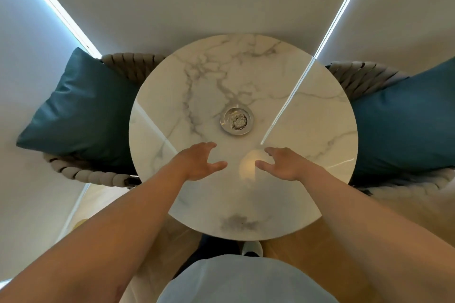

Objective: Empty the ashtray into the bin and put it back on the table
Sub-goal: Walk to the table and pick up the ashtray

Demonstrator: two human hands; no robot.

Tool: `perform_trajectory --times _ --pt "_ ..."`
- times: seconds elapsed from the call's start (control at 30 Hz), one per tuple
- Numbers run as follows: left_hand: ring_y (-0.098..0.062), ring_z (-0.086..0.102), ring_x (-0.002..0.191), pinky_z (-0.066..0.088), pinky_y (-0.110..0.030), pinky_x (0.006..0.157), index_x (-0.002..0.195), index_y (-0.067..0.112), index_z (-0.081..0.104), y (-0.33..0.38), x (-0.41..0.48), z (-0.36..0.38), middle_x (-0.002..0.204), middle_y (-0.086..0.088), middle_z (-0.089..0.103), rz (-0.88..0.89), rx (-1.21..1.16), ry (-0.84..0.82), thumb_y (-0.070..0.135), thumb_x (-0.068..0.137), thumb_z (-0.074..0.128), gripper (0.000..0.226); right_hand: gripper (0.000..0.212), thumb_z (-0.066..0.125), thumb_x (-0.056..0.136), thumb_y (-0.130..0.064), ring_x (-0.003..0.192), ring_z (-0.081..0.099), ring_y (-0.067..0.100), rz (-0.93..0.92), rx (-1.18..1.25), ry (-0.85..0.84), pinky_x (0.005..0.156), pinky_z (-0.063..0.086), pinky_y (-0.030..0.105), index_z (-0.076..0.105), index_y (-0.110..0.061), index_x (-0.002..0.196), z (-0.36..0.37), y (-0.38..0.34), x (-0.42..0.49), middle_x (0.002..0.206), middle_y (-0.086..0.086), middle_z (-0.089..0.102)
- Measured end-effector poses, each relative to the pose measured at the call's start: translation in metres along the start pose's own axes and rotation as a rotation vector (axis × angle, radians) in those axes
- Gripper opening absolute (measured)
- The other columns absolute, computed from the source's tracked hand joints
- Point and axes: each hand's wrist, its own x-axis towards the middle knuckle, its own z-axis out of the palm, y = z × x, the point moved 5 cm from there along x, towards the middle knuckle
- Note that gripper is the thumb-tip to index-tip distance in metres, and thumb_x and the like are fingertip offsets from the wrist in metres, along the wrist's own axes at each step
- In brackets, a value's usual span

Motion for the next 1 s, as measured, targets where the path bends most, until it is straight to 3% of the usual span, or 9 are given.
perform_trajectory --times 0.33,0.5,0.63,0.83,1.0 --pt "-0.024 0.040 0.134 0.036 -0.043 0.107 0.148 0.019 0.025 -0.027 0.091 -0.032 0.151 -0.004 0.036 0.027 0.033 0.008 0.070 0.079 0.055 0.091 0.078 0.058 0.086 -0.064 0.127 0.052 0.031 0.063 0.054 0.043 0.101 0.043 0.043 0.046 -0.006 0.137 -0.032 -0.010 0.074 0.139 0.015 0.056" --pt "-0.026 0.042 0.130 0.038 -0.041 0.103 0.147 0.020 0.024 -0.031 0.120 -0.034 0.145 -0.007 0.040 0.002 0.064 0.049 0.070 0.075 0.060 0.095 0.085 0.071 0.075 -0.062 0.125 0.050 0.032 0.025 0.012 0.077 0.099 0.045 0.045 0.041 -0.015 0.138 -0.049 -0.009 0.108 0.136 0.011 0.053" --pt "-0.027 0.043 0.127 0.040 -0.041 0.100 0.146 0.020 0.024 -0.029 0.137 -0.030 0.139 -0.008 0.042 -0.025 0.076 0.085 0.071 0.067 0.066 0.103 0.109 0.078 0.065 -0.063 0.127 0.045 0.034 -0.006 -0.088 0.115 0.099 0.044 0.047 0.026 -0.016 0.149 -0.055 -0.006 0.132 0.144 0.010 0.044" --pt "-0.027 0.040 0.125 0.040 -0.041 0.099 0.147 0.018 0.018 -0.027 0.162 -0.018 0.134 -0.007 0.040 -0.053 0.061 0.118 0.070 0.055 0.075 0.120 0.125 0.083 0.051 -0.066 0.122 0.043 0.035 -0.042 -0.175 0.102 0.097 0.045 0.049 0.021 -0.017 0.147 -0.056 0.003 0.166 0.136 0.011 0.040" --pt "-0.026 0.041 0.121 0.037 -0.041 0.097 0.144 0.022 0.020 -0.027 0.173 -0.008 0.128 -0.005 0.041 -0.053 0.087 0.128 0.074 0.049 0.073 0.121 0.119 0.084 0.043 -0.068 0.112 0.045 0.032 -0.098 -0.171 0.109 0.093 0.046 0.046 0.029 -0.023 0.140 -0.054 0.006 0.179 0.123 0.008 0.042"
